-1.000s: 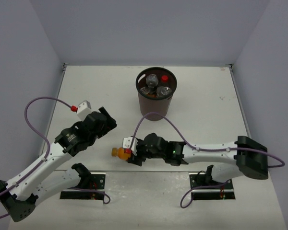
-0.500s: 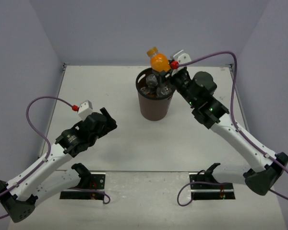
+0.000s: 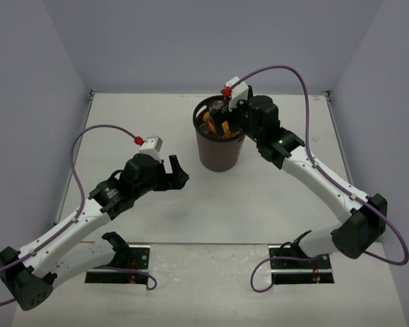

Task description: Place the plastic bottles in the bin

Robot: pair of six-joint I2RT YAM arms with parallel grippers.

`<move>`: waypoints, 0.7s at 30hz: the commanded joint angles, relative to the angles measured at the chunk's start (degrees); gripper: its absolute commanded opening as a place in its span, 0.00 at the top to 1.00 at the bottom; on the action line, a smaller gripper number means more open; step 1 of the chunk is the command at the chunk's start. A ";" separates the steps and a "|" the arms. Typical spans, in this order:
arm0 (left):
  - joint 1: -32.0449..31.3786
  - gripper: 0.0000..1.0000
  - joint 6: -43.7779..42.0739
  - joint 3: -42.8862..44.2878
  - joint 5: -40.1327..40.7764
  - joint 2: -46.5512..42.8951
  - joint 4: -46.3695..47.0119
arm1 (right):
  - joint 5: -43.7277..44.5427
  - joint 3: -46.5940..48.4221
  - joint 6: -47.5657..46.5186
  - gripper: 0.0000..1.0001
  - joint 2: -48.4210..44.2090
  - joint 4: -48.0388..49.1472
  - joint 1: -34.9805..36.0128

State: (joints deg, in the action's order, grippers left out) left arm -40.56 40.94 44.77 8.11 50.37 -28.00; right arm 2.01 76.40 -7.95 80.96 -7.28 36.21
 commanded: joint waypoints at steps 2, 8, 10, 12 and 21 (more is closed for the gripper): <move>0.21 0.00 -6.21 -0.02 -6.96 1.54 5.20 | -1.55 1.52 1.22 0.01 -3.28 -0.09 -0.39; 0.21 0.00 -6.94 0.93 -4.69 2.03 4.69 | 2.33 1.36 8.31 0.01 -6.69 -0.64 -1.56; 0.21 0.00 -7.10 1.02 -4.56 2.10 4.42 | 3.87 0.87 12.83 0.01 -8.24 -0.73 -3.09; 0.21 0.00 -6.87 1.15 -3.43 1.96 3.85 | 3.36 -0.86 16.90 0.01 -10.55 -1.38 -7.56; 0.13 0.00 -3.22 4.37 14.77 3.53 -0.90 | 9.73 -19.41 38.13 0.01 -21.80 -7.22 -23.66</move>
State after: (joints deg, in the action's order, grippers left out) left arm -40.53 36.44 44.88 10.80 52.58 -26.47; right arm 9.80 66.46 16.89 63.27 -9.83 18.12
